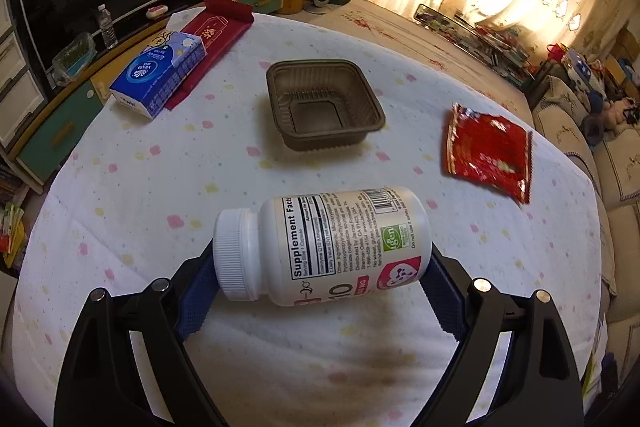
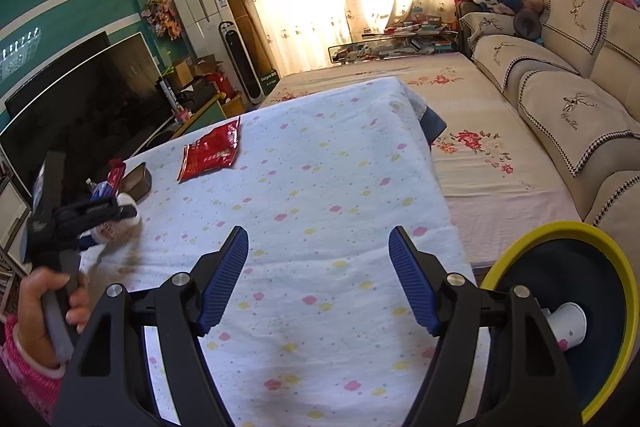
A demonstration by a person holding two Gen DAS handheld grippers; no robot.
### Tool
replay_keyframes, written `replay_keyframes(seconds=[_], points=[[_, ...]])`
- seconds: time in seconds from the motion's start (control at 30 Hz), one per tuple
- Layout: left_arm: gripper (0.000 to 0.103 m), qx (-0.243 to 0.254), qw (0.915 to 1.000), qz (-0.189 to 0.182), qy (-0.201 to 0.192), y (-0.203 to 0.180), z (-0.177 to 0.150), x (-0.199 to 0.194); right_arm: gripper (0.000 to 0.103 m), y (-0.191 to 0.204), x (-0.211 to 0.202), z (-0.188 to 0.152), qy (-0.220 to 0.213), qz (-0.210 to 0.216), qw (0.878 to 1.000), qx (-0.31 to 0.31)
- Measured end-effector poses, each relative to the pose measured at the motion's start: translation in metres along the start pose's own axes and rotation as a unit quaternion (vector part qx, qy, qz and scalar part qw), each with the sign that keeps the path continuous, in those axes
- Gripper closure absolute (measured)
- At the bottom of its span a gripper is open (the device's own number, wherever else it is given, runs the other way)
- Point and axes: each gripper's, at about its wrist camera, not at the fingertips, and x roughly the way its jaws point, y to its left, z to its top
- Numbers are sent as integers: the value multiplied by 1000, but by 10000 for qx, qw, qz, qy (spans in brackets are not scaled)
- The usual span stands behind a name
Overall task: Collect trash
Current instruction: 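Carry the supplement bottle over the bin and open the left gripper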
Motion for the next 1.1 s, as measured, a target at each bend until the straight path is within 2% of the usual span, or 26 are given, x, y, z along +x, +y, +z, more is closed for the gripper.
replay_keyframes(seconds=[0.2,0.37,0.47,0.6,0.67,0.77,0.8,0.93,1.1], points=[[15,904,9951,-397,-72,-29,-52,-49,34,-11,-23,5,-279,-269,9992,122],[15,1799,9796,-869,-232,-80,-99,-94,34,-34,-81,-4,-716,-609,9955,77],[15,2313,9638,-1289,-298,-120,-125,-116,34,-65,-122,-16,-929,-957,9907,280],[15,2987,9360,-1850,-198,-181,-163,-140,34,-107,-168,-35,-1052,-1513,9811,595],[15,3321,9199,-2082,-93,-213,-183,-147,33,-126,-189,-45,-1101,-1724,9758,769],[15,3642,9017,-2323,165,-252,-208,-150,32,-149,-209,-61,-1125,-2004,9686,952],[15,3794,8928,-2415,263,-269,-218,-150,32,-156,-213,-65,-1133,-2056,9667,1017],[15,4038,8760,-2591,497,-314,-244,-146,32,-180,-223,-81,-1070,-2151,9623,1272],[15,4224,8651,-2604,735,-361,-264,-130,32,-196,-226,-92,-1000,-2146,9611,1424]])
